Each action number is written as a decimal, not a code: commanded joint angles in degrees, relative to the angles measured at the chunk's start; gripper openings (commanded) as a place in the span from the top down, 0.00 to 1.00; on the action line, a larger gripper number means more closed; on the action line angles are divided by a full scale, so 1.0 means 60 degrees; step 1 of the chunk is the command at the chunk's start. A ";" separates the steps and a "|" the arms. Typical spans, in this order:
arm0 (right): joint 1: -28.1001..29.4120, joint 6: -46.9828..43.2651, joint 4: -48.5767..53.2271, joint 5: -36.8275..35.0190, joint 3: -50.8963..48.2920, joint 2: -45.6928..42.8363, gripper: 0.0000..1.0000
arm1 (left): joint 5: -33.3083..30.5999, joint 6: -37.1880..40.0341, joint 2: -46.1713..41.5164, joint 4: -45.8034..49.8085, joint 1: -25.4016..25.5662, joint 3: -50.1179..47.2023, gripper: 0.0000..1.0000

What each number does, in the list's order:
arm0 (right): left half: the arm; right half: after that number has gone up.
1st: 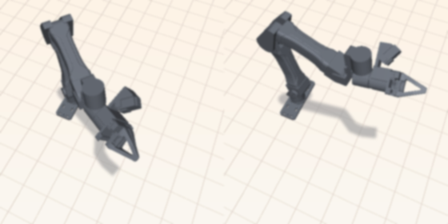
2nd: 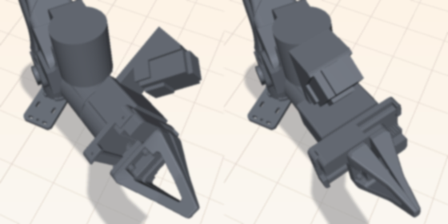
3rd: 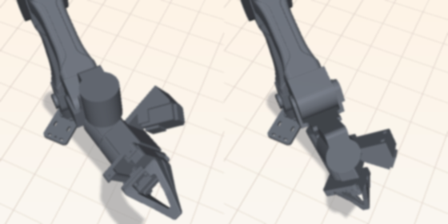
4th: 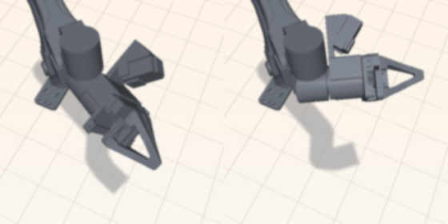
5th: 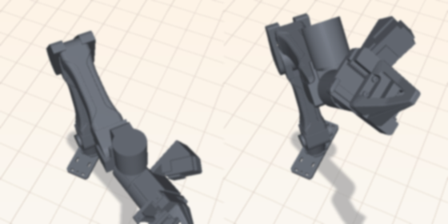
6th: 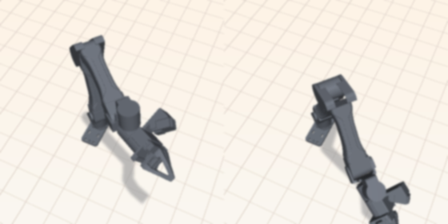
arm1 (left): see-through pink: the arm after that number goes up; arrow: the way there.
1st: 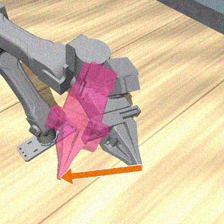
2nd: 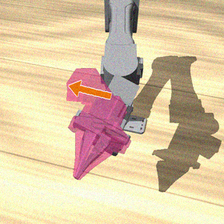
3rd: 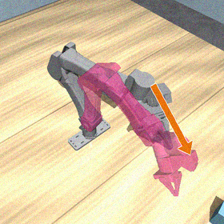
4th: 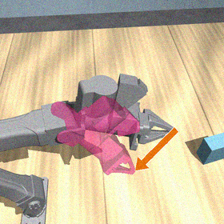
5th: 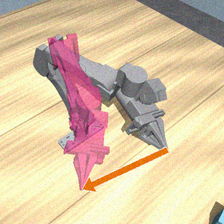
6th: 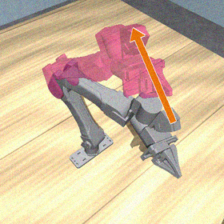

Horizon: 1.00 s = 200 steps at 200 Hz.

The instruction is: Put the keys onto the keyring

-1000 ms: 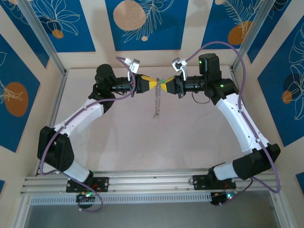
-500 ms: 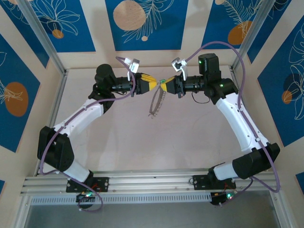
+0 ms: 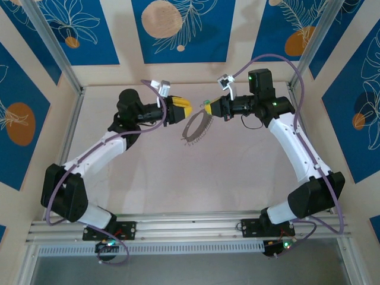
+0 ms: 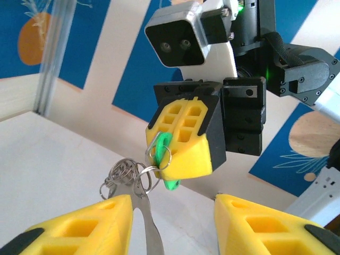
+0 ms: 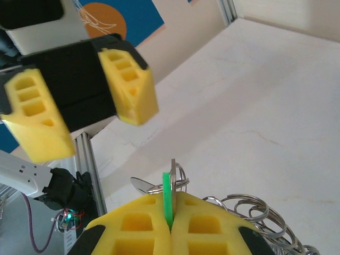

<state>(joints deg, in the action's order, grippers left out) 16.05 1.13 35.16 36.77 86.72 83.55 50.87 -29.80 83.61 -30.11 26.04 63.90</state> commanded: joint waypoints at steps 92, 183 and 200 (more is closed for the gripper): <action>-0.0105 0.0855 -0.1379 0.0125 0.1494 0.3533 1.00 | -0.1052 0.0967 -0.1429 0.1318 -0.0805 -0.0920 0.52; 0.0237 0.1418 -0.2367 0.0198 0.0686 0.4982 1.00 | -0.1198 0.1035 -0.1875 0.1517 -0.0911 -0.1269 0.52; 0.0307 0.1630 -0.2828 0.0131 -0.0266 0.4654 1.00 | -0.1186 0.1012 -0.1974 0.1531 -0.0912 -0.1342 0.52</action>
<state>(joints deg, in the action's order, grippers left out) 16.82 8.93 21.71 36.16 91.50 115.70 44.36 -24.86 73.56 -21.06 21.15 56.80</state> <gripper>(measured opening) 0.059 0.481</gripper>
